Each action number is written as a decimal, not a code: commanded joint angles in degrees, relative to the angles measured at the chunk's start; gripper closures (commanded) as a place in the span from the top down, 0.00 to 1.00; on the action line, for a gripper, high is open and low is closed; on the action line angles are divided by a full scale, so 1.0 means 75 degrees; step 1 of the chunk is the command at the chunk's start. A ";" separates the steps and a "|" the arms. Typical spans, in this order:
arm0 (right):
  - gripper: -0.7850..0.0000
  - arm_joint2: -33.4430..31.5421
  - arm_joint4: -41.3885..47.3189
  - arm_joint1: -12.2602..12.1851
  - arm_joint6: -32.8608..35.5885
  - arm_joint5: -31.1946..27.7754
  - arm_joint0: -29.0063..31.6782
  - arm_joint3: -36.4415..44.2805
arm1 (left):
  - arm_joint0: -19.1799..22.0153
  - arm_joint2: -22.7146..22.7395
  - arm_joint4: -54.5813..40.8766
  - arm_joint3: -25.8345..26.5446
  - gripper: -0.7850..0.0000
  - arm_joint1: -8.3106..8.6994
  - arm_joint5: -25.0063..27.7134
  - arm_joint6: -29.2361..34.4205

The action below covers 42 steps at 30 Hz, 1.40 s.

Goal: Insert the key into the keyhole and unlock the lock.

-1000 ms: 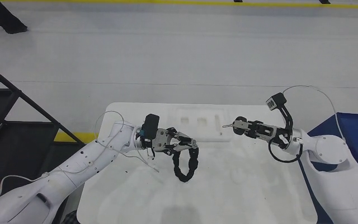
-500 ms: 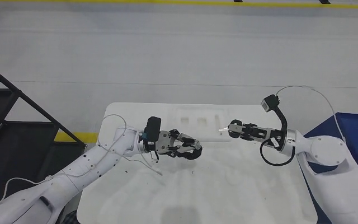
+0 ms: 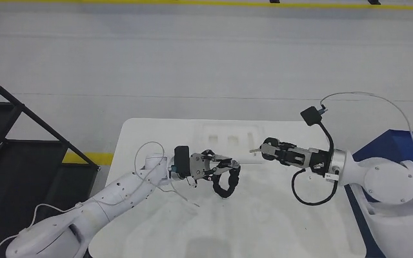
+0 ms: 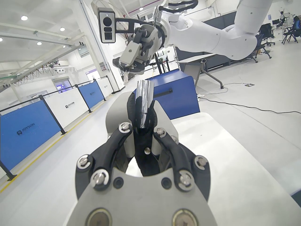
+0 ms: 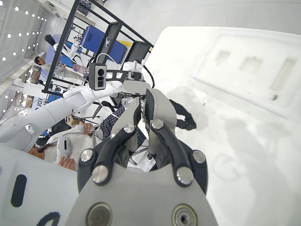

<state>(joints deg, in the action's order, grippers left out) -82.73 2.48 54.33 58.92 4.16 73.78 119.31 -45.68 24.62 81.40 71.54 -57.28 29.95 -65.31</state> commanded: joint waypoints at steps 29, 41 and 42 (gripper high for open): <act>0.00 0.0377 -0.0895 -0.0053 -0.0188 -0.0078 0.0044 0.0427 | 0.0192 -0.0086 0.0006 -0.1404 0.00 -0.1167 -0.0966 0.0177; 0.00 0.0538 -0.1960 -0.0097 -0.0333 0.0381 0.0127 0.0828 | -0.0167 0.0443 0.0404 -0.0965 0.00 -0.1081 -0.1037 0.0573; 0.00 0.0548 -0.2027 -0.0099 -0.0337 0.0392 0.0128 0.0849 | -0.0188 0.0485 0.0436 -0.0935 0.00 -0.1075 -0.1026 0.0588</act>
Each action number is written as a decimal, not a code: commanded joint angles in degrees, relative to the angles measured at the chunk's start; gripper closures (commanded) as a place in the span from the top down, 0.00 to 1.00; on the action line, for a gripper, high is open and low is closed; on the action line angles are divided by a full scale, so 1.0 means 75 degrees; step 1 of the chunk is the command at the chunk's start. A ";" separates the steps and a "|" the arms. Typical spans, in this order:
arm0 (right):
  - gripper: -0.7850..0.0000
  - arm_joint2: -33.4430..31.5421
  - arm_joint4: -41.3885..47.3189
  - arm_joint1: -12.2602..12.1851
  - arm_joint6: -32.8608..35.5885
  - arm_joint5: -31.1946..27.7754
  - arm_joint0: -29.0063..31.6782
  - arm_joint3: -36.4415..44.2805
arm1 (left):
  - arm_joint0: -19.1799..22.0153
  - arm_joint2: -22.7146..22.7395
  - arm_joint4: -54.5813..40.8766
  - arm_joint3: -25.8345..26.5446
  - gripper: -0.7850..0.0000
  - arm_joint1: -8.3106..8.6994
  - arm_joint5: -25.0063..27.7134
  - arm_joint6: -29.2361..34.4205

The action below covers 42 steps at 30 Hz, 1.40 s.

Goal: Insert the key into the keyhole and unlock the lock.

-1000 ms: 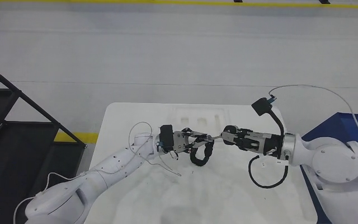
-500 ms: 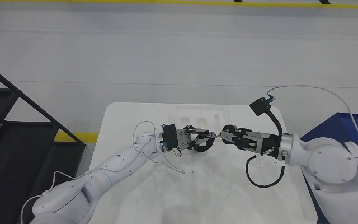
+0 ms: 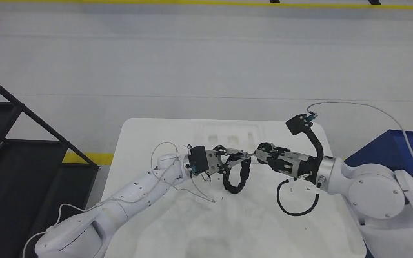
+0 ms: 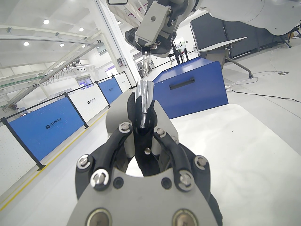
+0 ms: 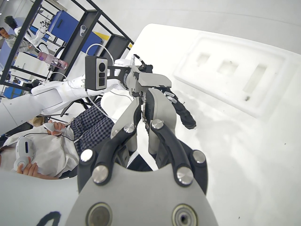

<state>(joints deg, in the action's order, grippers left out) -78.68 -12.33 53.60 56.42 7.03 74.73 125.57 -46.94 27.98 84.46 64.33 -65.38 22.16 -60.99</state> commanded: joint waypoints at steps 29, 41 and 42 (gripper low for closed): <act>0.00 0.0216 -0.0706 -0.0041 -0.0012 -0.0369 -0.0039 0.0057 | -0.0449 0.0743 0.0472 0.0181 0.00 -0.0082 0.0620 0.0102; 0.00 0.0453 -0.0730 -0.0018 -0.0134 -0.0331 -0.0071 0.0056 | -0.0554 0.0966 0.0441 0.0185 0.00 -0.0157 0.0825 0.0148; 0.00 0.0463 -0.0653 -0.0011 -0.0183 -0.0299 -0.0066 0.0036 | -0.0565 0.0985 0.0442 0.0184 0.00 -0.0161 0.0842 0.0139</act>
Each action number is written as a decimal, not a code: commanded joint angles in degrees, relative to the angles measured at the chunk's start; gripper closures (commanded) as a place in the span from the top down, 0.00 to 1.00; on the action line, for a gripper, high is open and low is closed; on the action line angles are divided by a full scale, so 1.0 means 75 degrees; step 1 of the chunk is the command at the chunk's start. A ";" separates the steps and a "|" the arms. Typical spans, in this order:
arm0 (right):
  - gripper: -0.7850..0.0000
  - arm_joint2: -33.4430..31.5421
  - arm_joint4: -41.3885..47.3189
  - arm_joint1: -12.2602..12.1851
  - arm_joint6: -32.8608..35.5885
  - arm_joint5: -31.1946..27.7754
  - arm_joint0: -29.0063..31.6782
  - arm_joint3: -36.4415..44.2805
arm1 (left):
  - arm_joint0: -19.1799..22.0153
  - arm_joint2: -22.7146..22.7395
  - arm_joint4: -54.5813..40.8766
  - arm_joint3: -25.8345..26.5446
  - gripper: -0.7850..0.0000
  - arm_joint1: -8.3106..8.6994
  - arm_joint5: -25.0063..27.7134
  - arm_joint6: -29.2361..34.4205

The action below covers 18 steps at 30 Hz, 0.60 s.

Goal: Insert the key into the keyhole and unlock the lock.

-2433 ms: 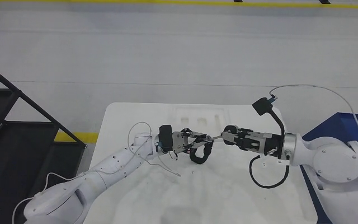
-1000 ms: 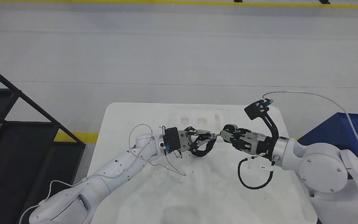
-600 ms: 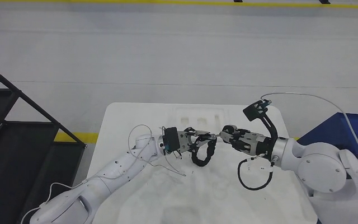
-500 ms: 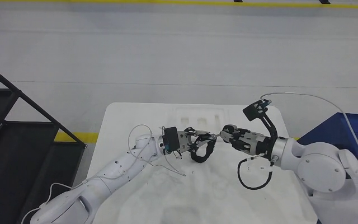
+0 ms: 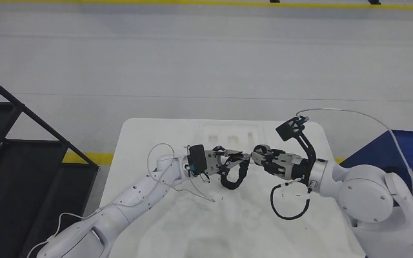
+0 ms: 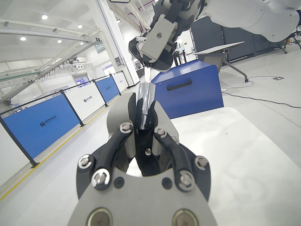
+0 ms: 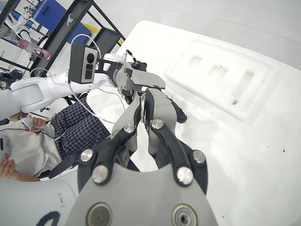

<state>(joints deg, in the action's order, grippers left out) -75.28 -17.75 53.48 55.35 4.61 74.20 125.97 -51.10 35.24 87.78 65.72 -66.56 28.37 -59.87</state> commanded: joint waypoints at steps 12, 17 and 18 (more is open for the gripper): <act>0.00 0.0011 0.0378 0.0039 -0.0289 0.0374 0.0025 -0.0174 | -0.0108 0.0209 0.0133 0.0036 0.00 -0.0050 0.0140 -0.0055; 0.00 0.0130 0.0419 0.0053 -0.0253 0.0409 -0.0014 -0.0191 | -0.0159 0.0314 0.0106 0.0090 0.00 -0.0062 0.0215 -0.0060; 0.00 0.0147 0.0432 0.0057 -0.0258 0.0405 -0.0027 -0.0203 | -0.0166 0.0337 0.0114 0.0103 0.00 -0.0062 0.0232 -0.0053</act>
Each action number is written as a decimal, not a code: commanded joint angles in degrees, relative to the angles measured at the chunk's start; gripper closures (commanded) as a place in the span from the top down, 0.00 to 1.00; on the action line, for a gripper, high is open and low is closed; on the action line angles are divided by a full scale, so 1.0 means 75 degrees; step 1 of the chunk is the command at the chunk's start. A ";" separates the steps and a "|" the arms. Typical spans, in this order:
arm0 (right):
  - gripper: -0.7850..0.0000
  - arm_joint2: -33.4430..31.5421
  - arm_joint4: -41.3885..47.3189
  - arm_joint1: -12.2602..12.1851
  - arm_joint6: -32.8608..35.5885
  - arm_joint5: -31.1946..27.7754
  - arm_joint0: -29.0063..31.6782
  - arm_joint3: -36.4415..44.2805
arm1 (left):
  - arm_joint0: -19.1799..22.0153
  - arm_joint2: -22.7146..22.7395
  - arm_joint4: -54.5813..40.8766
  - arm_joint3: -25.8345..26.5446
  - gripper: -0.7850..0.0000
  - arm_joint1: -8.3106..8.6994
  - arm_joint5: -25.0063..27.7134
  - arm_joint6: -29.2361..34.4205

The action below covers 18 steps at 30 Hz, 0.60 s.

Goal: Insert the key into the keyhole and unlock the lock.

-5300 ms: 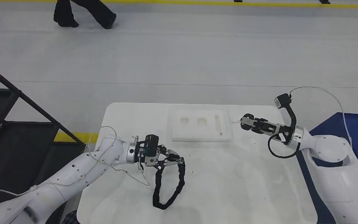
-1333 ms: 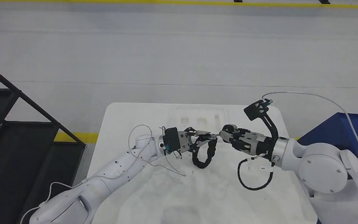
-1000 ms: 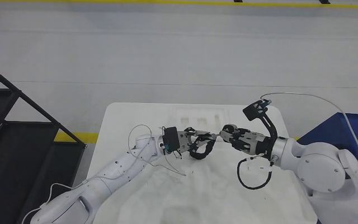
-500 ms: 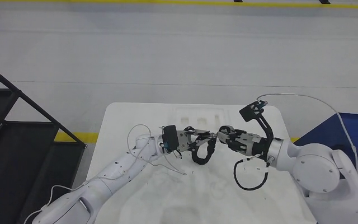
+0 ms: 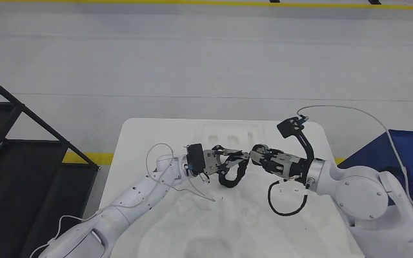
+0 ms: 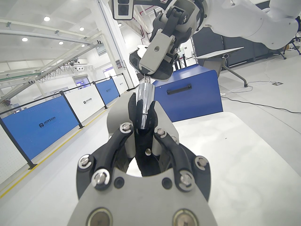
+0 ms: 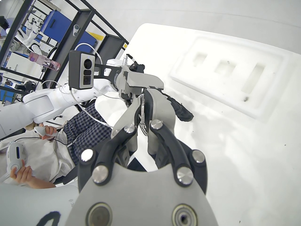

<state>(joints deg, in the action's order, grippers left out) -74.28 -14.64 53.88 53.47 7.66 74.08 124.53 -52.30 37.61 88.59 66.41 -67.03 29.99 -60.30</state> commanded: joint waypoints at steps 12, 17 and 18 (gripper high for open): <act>0.00 0.0198 0.0026 0.0029 0.0087 0.0081 -0.0179 -0.0210 | -0.0106 0.0191 0.0286 0.0175 0.00 -0.0005 0.0101 0.0087; 0.00 0.0280 0.0012 0.0037 0.0178 0.0146 -0.0249 -0.0261 | -0.0144 0.0252 0.0309 0.0190 0.00 -0.0017 0.0143 0.0084; 0.00 0.0288 0.0016 0.0038 0.0179 0.0157 -0.0259 -0.0263 | -0.0153 0.0263 0.0304 0.0188 0.00 -0.0021 0.0158 0.0082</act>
<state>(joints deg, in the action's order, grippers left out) -72.17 -14.60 54.15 54.80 8.76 72.20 122.58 -53.39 39.52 90.92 67.83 -67.16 31.08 -59.66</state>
